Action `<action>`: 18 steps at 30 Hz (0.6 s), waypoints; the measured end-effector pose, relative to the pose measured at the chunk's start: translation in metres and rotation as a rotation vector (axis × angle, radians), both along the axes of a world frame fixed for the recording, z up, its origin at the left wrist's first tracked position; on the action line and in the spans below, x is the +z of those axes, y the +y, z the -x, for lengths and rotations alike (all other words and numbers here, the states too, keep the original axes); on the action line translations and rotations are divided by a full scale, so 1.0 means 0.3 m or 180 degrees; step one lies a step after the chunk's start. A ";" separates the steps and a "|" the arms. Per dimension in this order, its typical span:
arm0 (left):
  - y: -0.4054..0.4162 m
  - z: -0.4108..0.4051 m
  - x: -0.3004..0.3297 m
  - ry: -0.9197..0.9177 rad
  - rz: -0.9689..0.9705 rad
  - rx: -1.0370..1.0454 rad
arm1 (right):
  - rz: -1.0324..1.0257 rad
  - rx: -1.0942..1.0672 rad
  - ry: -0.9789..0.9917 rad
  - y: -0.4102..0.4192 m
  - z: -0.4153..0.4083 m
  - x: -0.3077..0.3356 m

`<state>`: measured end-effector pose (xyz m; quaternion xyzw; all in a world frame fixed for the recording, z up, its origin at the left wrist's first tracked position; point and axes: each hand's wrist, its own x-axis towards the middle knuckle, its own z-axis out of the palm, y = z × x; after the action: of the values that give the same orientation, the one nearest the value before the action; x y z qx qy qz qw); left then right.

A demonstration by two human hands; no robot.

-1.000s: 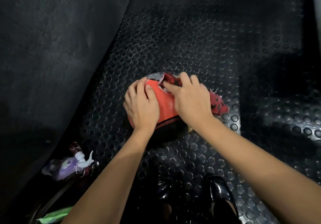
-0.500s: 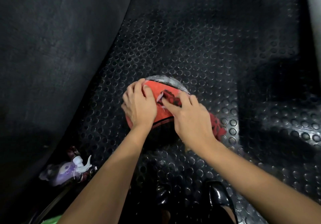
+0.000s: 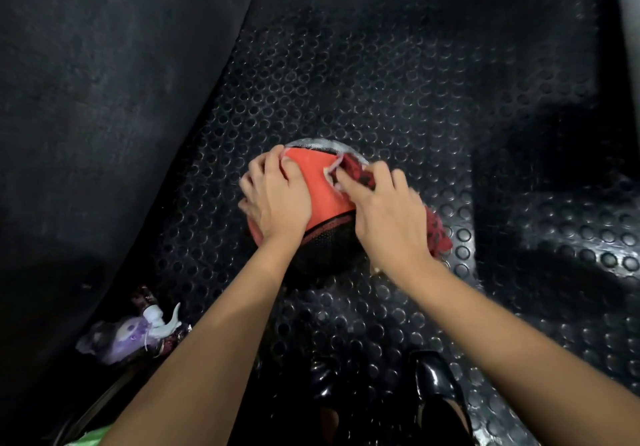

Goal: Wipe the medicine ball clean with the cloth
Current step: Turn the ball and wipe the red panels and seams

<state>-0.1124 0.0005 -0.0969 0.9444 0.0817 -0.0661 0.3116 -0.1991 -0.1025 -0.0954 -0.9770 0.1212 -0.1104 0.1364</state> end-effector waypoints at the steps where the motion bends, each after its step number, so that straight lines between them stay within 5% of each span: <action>1: 0.002 0.002 -0.002 0.0007 0.0016 0.0038 | -0.0046 -0.0101 0.0031 0.004 -0.014 0.002; 18: -0.028 0.018 -0.010 -0.0236 -0.0214 -0.0153 | 0.0389 0.0358 -0.0042 0.015 0.035 0.019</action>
<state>-0.1179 -0.0078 -0.0999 0.9578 0.0495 -0.0358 0.2809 -0.2096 -0.0981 -0.0897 -0.9880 0.0582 -0.1162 0.0833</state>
